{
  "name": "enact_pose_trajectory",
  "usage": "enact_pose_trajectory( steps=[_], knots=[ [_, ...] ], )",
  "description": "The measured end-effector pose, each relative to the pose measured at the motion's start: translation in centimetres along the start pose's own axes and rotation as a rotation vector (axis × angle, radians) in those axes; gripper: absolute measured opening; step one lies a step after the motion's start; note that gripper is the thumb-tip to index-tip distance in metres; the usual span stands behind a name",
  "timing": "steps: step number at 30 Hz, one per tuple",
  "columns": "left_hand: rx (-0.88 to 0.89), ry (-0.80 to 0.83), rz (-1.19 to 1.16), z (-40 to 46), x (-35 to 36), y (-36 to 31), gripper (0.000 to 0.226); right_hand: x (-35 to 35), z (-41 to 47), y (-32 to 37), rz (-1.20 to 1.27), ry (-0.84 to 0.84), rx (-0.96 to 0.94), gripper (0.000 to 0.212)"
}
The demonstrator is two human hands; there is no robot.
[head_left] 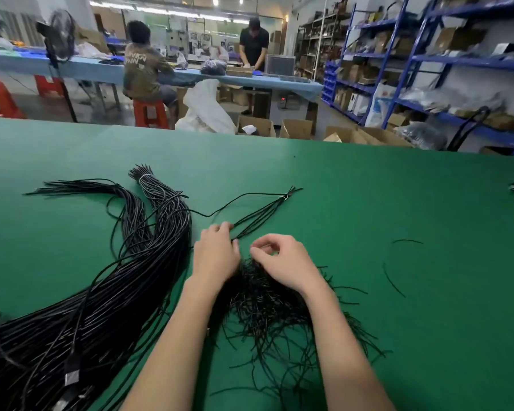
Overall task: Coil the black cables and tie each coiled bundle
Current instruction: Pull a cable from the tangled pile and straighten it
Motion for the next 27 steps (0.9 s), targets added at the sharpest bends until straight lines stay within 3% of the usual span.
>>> enact_pose_trajectory(
  steps=[2, 4, 11, 17, 20, 24, 27],
  knots=[
    [-0.038, -0.007, 0.127, 0.0, 0.5, 0.6, 0.039, 0.2, 0.8, -0.1, 0.049, -0.069, 0.012, 0.008],
    [-0.051, -0.059, 0.111, 0.1, 0.9, 1.6, 0.035, 0.6, 1.6, -0.6, 0.076, -0.106, 0.02, 0.008],
    [-0.116, -0.087, -0.181, 0.4, 0.4, 2.1, 0.011, 1.8, 2.2, -1.1, 0.147, -0.129, 0.059, 0.009],
    [-0.047, -0.136, -0.496, 0.6, -1.1, 0.9, 0.011, 2.0, 2.3, -1.3, 0.185, -0.141, 0.019, 0.011],
    [-0.051, -0.075, -0.635, 0.7, -2.0, 0.5, 0.008, 2.0, 2.3, -0.8, 0.262, -0.104, 0.032, 0.022],
    [-0.03, -0.033, -0.646, 0.5, -2.3, 0.3, 0.006, 1.2, 2.3, 0.7, 0.249, -0.094, 0.036, 0.012],
    [-0.037, -0.061, -0.646, 0.5, -2.4, 0.3, 0.004, -0.9, 4.6, 2.9, 0.024, 0.117, 0.138, 0.013]
  ],
)
Point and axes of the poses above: each hand's wrist, its own z-axis towards the middle knuckle, its own x-axis out of the palm, y = z × x, the point moved 2 cm from there along z, towards the middle knuckle, and after that the axes turned 5 degrees about y, right-handed, at the moved point
